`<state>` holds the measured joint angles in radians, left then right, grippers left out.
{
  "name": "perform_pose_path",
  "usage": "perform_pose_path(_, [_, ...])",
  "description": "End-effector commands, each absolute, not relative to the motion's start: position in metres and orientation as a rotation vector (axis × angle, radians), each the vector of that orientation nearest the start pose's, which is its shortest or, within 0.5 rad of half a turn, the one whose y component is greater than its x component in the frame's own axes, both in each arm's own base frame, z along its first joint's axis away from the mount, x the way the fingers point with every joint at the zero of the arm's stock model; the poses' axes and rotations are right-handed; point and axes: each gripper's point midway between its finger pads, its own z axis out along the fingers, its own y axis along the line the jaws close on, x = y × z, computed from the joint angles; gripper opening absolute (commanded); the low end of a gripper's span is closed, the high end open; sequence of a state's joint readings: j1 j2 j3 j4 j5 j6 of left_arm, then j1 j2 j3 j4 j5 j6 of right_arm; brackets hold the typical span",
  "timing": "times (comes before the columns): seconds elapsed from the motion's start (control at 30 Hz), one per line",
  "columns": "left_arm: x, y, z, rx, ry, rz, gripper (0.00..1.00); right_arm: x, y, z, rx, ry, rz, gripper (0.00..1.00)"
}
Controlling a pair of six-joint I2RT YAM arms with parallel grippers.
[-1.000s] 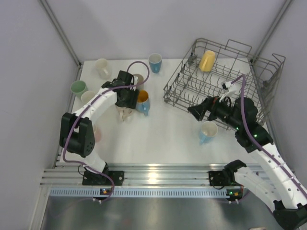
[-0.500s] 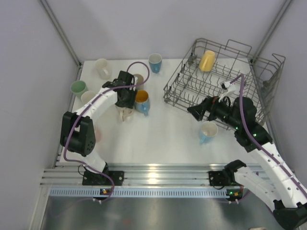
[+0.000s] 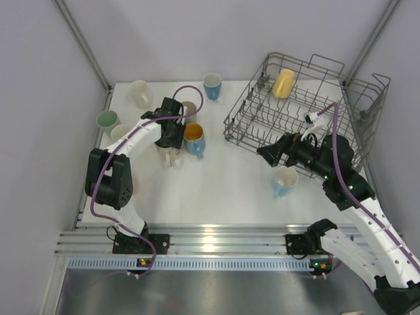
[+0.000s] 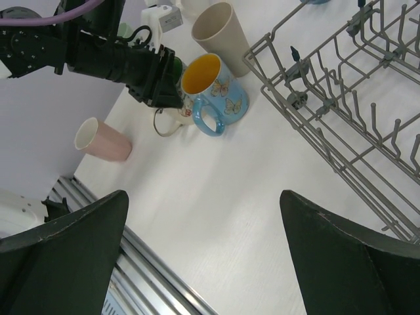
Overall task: Load the cups into the dish rack
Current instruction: Grab a cup with the left arm
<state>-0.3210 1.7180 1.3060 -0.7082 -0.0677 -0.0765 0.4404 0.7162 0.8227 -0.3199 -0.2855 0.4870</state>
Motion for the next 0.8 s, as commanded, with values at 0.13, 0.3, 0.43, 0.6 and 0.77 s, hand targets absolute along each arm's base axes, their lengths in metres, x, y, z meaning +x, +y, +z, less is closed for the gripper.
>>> perform_pose_path(0.13, [0.351,-0.110,0.073,0.280,2.755,-0.051,0.27,0.221,0.182,0.302,-0.182,1.810,0.930,0.99])
perform_pose_path(0.3, [0.346,-0.110,0.071,0.267,2.769,-0.066,0.00,0.219,0.183,0.305,-0.190,1.809,0.935,0.99])
perform_pose_path(0.43, [0.344,-0.101,0.079,0.236,2.756,-0.015,0.00,0.218,0.183,0.306,-0.185,1.801,0.946,0.99])
perform_pose_path(0.6, [0.348,-0.090,0.120,0.187,2.662,0.051,0.00,0.214,0.192,0.310,-0.207,1.796,1.011,0.99])
perform_pose_path(0.77, [0.357,-0.091,0.187,0.114,2.479,0.003,0.00,0.210,0.203,0.312,-0.203,1.821,1.105,0.99])
